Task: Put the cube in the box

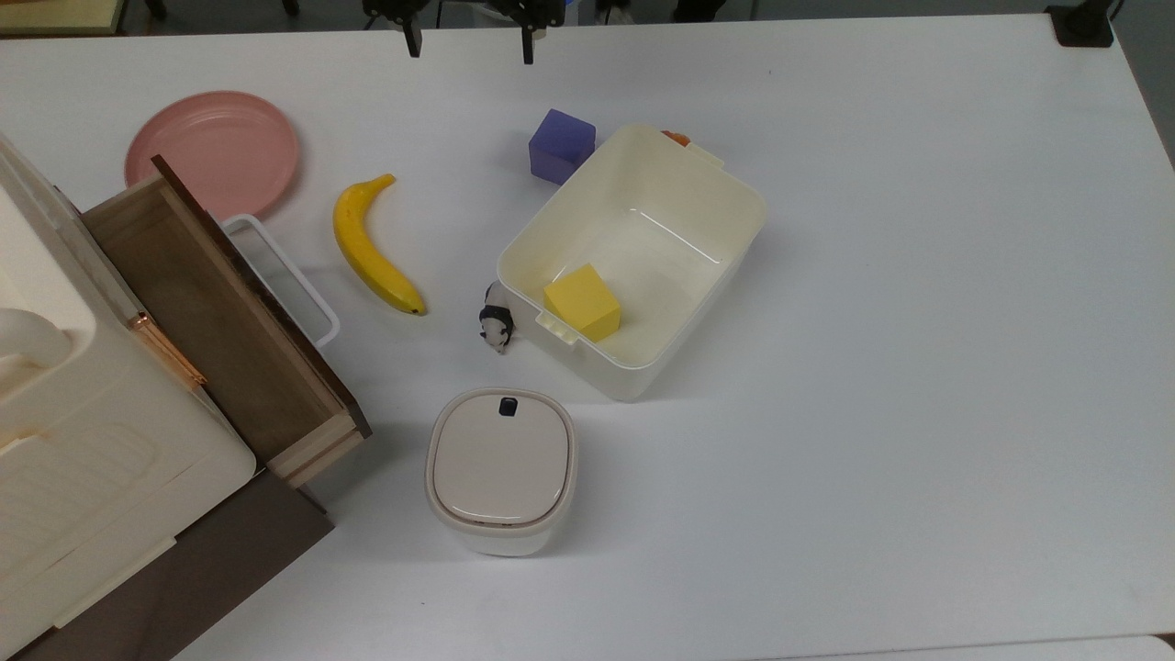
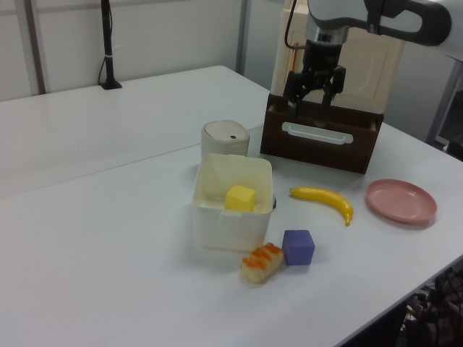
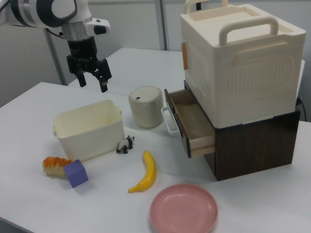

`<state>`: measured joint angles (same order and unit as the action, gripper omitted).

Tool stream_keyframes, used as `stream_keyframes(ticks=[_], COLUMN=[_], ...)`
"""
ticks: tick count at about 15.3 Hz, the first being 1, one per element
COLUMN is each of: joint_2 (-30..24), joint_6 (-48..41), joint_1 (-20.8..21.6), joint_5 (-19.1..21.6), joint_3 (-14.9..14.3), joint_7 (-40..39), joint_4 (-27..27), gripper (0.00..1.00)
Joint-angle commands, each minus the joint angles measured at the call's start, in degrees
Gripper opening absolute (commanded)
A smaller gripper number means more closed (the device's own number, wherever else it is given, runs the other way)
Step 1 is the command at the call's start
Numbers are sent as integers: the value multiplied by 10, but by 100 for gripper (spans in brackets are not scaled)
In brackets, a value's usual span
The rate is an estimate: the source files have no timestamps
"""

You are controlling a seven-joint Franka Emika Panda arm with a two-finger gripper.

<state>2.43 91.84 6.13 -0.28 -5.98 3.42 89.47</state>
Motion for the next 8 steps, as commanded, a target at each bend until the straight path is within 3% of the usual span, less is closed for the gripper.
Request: stream_keyframes(ticks=[1,8], joint_2=[-3,14], joint_6=[4,9], joint_1=[-1,3], joint_5=[6,5], joint_3=[0,2], joint_7=[-5,-4], joint_4=[6,2], gripper=[100,100])
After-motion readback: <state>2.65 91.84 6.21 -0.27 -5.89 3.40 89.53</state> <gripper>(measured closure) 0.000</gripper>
